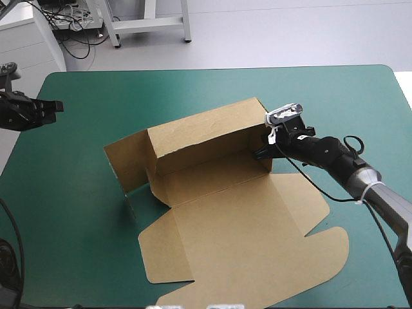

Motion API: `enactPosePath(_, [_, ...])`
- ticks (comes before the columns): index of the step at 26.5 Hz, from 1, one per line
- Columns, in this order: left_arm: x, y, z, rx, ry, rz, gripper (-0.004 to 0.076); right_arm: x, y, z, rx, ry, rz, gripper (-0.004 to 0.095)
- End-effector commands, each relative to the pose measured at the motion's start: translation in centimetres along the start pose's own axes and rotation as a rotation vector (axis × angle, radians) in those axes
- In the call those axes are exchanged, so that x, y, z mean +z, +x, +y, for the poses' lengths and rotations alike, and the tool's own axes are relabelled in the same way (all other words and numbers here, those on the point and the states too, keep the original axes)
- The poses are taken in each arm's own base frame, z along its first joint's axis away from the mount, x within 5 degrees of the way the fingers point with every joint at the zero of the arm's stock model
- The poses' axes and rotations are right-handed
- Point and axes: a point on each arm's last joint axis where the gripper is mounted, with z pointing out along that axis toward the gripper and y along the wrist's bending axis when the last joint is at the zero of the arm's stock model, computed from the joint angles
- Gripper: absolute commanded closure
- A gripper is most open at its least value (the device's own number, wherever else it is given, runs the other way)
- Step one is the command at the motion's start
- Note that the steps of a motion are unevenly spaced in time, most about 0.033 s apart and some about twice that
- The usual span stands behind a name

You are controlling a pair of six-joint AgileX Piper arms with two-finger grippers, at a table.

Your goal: Fold the box

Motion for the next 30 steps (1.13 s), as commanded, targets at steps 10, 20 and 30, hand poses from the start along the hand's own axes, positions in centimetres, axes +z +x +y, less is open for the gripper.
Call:
enactPosePath(10, [5.5, 5.2, 3.4, -0.244, 0.03, 0.0, 0.0756, -1.2, -2.1, -0.3, 0.045, 0.023, -0.087, 0.0929])
enactPosePath(20, [5.9, 5.6, 3.6, -0.246, 0.028, 0.005, 0.0756, -5.7, -9.8, -0.9, 0.202, -0.045, -0.076, 0.092])
enactPosePath(30, [5.9, 5.4, 3.5, -0.257, 0.037, -0.012, 0.0756, -11.4, -11.8, -1.3, 0.25, 0.082, 0.271, 0.092])
